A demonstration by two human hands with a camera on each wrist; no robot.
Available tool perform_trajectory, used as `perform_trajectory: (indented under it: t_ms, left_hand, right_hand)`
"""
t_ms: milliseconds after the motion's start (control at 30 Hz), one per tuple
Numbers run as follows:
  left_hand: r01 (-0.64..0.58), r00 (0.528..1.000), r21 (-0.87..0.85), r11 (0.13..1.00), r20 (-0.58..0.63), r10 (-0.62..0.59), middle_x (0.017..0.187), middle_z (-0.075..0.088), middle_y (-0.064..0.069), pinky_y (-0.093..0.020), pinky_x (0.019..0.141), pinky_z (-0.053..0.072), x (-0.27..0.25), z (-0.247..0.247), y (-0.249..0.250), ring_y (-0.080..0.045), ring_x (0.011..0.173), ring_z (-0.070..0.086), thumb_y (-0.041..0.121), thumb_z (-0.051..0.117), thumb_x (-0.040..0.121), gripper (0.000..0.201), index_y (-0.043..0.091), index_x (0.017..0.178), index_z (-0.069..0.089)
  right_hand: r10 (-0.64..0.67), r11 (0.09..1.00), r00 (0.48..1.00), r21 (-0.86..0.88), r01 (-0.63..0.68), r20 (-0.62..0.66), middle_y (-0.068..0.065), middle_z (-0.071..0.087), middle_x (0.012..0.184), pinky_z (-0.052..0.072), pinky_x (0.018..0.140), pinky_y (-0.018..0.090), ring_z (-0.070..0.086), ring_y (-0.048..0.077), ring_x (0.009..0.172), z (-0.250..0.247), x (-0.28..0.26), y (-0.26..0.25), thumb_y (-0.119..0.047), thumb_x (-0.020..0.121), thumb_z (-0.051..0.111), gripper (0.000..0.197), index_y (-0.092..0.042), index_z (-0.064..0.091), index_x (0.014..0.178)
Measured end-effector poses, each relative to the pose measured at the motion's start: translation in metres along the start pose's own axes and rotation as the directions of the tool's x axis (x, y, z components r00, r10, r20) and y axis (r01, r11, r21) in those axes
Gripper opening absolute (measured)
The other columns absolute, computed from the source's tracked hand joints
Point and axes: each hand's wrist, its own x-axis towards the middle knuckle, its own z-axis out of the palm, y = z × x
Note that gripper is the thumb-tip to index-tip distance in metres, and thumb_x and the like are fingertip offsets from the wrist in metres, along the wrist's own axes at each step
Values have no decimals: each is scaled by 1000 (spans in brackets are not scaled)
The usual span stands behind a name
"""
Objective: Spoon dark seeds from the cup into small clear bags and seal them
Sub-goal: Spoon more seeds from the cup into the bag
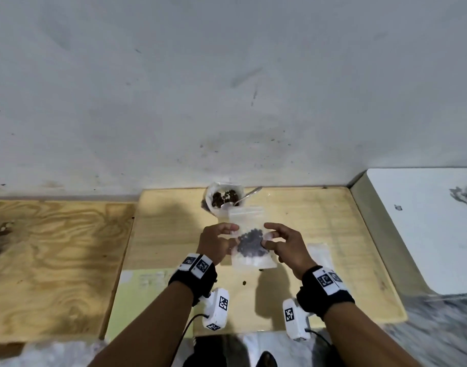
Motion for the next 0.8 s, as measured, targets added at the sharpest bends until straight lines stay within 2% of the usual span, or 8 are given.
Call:
perform_trajectory:
  t_ms: [100, 200, 300, 400, 533, 633, 733, 800]
  left_hand:
    - [27, 1000, 38, 999, -9, -26, 94, 64, -4, -24, 50, 54, -22, 31, -17, -16, 67, 62, -9, 71, 78, 30, 11, 101, 74]
    - [87, 996, 45, 995, -13, -87, 98, 66, -4, -31, 59, 57, -42, 58, -34, -18, 66, 60, -12, 68, 77, 36, 13, 101, 75]
    - [146, 989, 61, 987, 3, -147, 105, 66, -4, -30, 57, 55, -60, 78, -51, -20, 59, 58, -16, 65, 76, 41, 14, 102, 75]
    - [220, 974, 106, 970, 31, -225, 104, 63, -4, -29, 57, 56, -76, 93, -68, -21, 68, 61, -16, 62, 74, 42, 16, 99, 75]
    - [310, 943, 182, 933, 63, -326, 100, 65, -8, -40, 69, 60, -94, 107, -85, -29, 79, 67, -16, 60, 71, 42, 21, 87, 74]
    - [310, 936, 242, 919, 93, -340, 108, 69, -12, -40, 74, 60, -97, 111, -94, -33, 95, 68, -13, 62, 68, 40, 23, 80, 73]
    - [323, 932, 271, 907, 75, -354, 102, 70, -9, -35, 73, 60, -93, 110, -97, -27, 90, 68, -11, 65, 67, 39, 20, 88, 74]
    - [335, 936, 275, 901, 15, -352, 103, 71, -5, -34, 78, 60, -88, 108, -98, -21, 92, 67, -8, 66, 67, 39, 18, 95, 74]
  right_hand:
    - [12, 998, 1000, -59, -11, 26, 1, 57, 88, 40, 56, 14, 55, 12, 72, -26, -17, 25, 4, 79, 76, 42, -17, 70, 116]
    - [23, 993, 999, -114, -19, 39, 0, 57, 87, 48, 70, 26, 58, 17, 81, -47, -31, 51, 1, 76, 80, 43, -19, 71, 114]
    - [50, 982, 997, -187, -37, 65, -1, 57, 87, 55, 83, 38, 59, 17, 80, -61, -42, 74, -1, 73, 82, 44, -19, 71, 112]
    - [101, 946, 989, -318, -63, 106, 0, 61, 87, 53, 77, 28, 62, 14, 79, -71, -52, 97, -4, 71, 84, 45, -19, 69, 112]
    - [234, 880, 961, -452, -145, 147, -2, 63, 90, 46, 61, 17, 62, 11, 79, -78, -63, 117, -10, 71, 80, 43, -22, 67, 111]
    - [270, 845, 952, -509, -162, 146, -5, 63, 92, 46, 66, 18, 60, 9, 81, -78, -65, 128, -15, 70, 77, 38, -26, 67, 104]
    - [251, 832, 956, -538, -134, 150, -7, 63, 92, 46, 68, 18, 60, 8, 82, -75, -62, 132, -15, 72, 75, 35, -28, 66, 103]
    - [237, 833, 960, -540, -120, 152, -9, 62, 90, 47, 67, 18, 60, 8, 79, -70, -58, 133, -16, 75, 74, 36, -30, 64, 107]
